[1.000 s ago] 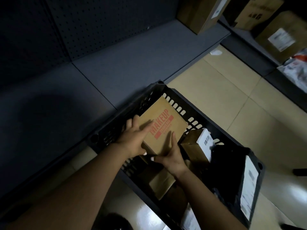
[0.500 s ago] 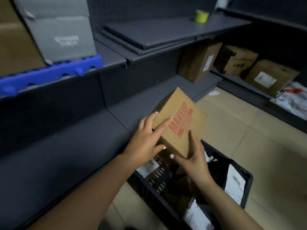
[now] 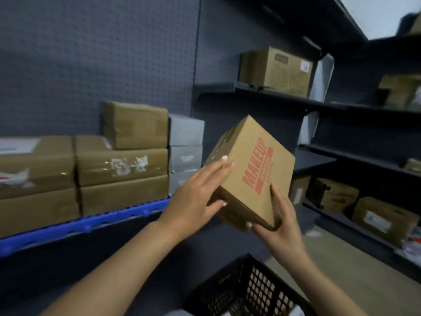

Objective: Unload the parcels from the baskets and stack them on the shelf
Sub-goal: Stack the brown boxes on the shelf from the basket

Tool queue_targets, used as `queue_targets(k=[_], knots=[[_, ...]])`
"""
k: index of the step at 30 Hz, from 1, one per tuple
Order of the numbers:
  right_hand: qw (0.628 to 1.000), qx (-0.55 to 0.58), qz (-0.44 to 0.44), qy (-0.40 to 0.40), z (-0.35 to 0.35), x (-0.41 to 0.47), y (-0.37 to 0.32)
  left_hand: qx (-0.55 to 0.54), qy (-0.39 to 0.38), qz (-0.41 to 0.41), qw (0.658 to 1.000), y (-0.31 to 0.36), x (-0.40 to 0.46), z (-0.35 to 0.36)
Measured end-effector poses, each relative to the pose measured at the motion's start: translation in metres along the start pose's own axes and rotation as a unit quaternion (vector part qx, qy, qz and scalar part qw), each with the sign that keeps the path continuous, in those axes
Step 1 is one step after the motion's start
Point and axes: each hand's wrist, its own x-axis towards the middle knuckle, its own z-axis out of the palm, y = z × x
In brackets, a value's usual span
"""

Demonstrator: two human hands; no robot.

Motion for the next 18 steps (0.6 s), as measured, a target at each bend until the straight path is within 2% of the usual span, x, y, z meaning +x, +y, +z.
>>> queue_targets(k=[9,14,18], knots=[[0.990,0.067,-0.108,-0.058,0.029,0.039,-0.091,0.088,0.120,0.002,0.989,-0.014,-0.013,-0.103],[0.975,0.096,-0.181,-0.084,0.053,0.059,-0.141,0.109,0.163,-0.103,0.975,-0.018,-0.027,-0.156],[0.947,0.079,-0.278,-0.137,0.084,0.064,-0.180,0.149,0.158,-0.184,0.959,-0.027,-0.059,-0.197]])
